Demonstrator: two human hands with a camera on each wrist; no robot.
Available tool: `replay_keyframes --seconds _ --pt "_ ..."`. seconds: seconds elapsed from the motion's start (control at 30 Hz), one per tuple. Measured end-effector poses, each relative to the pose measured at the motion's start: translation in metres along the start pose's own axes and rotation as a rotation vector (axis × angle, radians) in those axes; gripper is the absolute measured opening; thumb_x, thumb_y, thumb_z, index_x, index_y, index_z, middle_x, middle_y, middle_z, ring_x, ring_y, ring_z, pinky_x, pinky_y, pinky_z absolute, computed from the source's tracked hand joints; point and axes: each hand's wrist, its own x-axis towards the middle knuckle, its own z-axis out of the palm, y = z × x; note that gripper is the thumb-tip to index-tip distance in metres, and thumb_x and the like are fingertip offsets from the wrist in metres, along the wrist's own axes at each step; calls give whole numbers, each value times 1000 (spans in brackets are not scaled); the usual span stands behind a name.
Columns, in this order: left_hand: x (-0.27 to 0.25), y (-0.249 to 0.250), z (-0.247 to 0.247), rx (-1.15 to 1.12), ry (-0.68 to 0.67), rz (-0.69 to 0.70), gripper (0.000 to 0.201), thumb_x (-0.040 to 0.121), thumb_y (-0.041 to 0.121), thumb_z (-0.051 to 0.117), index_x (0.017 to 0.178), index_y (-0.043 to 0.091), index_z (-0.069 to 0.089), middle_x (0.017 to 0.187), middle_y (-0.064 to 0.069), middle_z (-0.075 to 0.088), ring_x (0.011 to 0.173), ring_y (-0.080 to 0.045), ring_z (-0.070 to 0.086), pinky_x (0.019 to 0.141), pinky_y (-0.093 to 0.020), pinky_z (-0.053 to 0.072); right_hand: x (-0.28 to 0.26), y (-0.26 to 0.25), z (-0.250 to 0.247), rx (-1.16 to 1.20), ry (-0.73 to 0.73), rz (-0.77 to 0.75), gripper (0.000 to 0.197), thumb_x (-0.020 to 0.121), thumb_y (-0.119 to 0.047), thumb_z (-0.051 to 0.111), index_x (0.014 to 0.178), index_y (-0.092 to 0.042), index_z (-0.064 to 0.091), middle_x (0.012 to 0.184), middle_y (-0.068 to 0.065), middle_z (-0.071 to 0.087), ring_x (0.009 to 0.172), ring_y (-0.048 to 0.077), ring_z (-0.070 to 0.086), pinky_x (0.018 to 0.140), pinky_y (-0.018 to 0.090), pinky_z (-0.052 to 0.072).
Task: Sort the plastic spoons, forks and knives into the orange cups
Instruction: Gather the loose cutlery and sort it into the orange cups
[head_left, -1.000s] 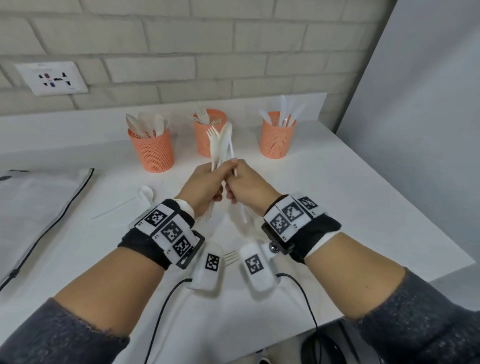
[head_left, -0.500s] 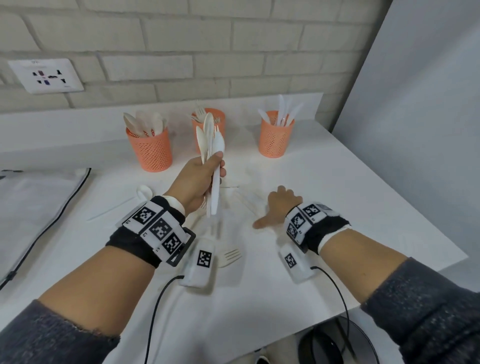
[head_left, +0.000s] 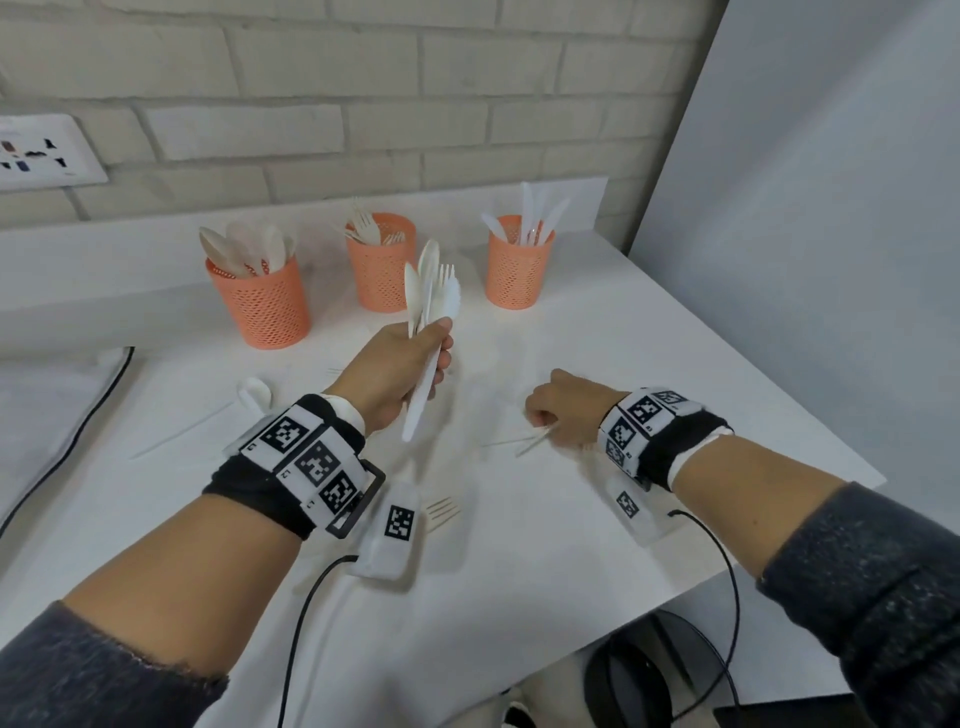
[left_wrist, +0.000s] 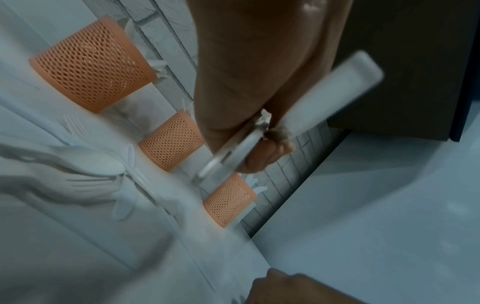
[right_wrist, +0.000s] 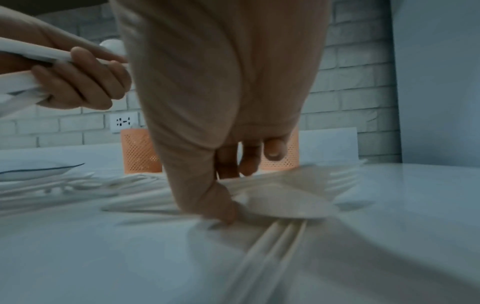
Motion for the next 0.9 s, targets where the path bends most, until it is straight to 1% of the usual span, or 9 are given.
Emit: replay_keyframes --seconds 0.07,0.17,0.33,0.43,0.6,0.7,0.77,0.83,0.9 --pt "0 -4 5 41 -52 -16 23 94 28 53 75 15 50 62 0 47 50 -11 43 48 -20 40 -2 -3 1 -88 -17 -72 31 77 0 47 76 -31 51 91 -2 48 103 25 51 77 35 46" --pt "2 -10 10 114 -76 -25 23 88 23 64 73 14 49 57 0 42 46 -11 40 42 -18 39 -5 -13 -3 -320 73 -191 22 91 -6 43 107 -8 59 112 9 51 111 25 46 73 35 41" --pt "4 -20 8 49 -111 -159 29 84 38 64 86 11 57 67 0 52 47 -9 34 43 -18 37 -16 -44 -20 -175 722 -494 10 77 2 50 71 2 59 82 13 55 78 22 48 44 24 32" --pt "1 -22 9 -170 -274 -225 52 88 56 42 76 9 60 48 6 44 37 -3 28 35 -12 30 -11 -63 -24 -31 946 -582 27 77 -4 36 73 1 62 78 13 58 77 16 34 43 28 43" --pt "1 -15 4 -501 -247 -161 48 90 56 36 76 13 52 40 5 35 33 -2 33 34 -12 32 -13 -84 -26 229 889 -568 28 71 14 51 96 5 60 94 19 55 81 27 53 71 31 43" --pt "4 -11 -8 -479 -190 -118 35 91 47 47 76 16 52 45 8 44 35 -2 35 36 -13 34 -25 -94 -28 532 751 -594 51 71 15 40 119 2 48 109 17 51 93 29 57 83 26 46" --pt "5 -9 -15 -432 -120 -107 27 91 39 53 75 17 53 47 9 47 35 -2 36 36 -13 35 -28 -93 -31 674 720 -570 51 70 13 37 117 -1 48 110 11 53 104 22 56 95 27 46" --pt "6 -3 -24 -375 -31 -94 22 90 35 56 76 18 58 49 9 50 35 -4 41 38 -14 38 -25 -79 -33 694 796 -448 36 74 11 44 106 0 54 106 9 54 99 15 52 91 29 47" --pt "7 3 -38 -372 26 -76 20 91 33 56 78 18 59 48 9 51 37 -4 42 40 -14 40 -21 -49 -33 540 730 -137 21 82 -2 54 103 1 57 108 15 55 97 21 54 86 34 47"
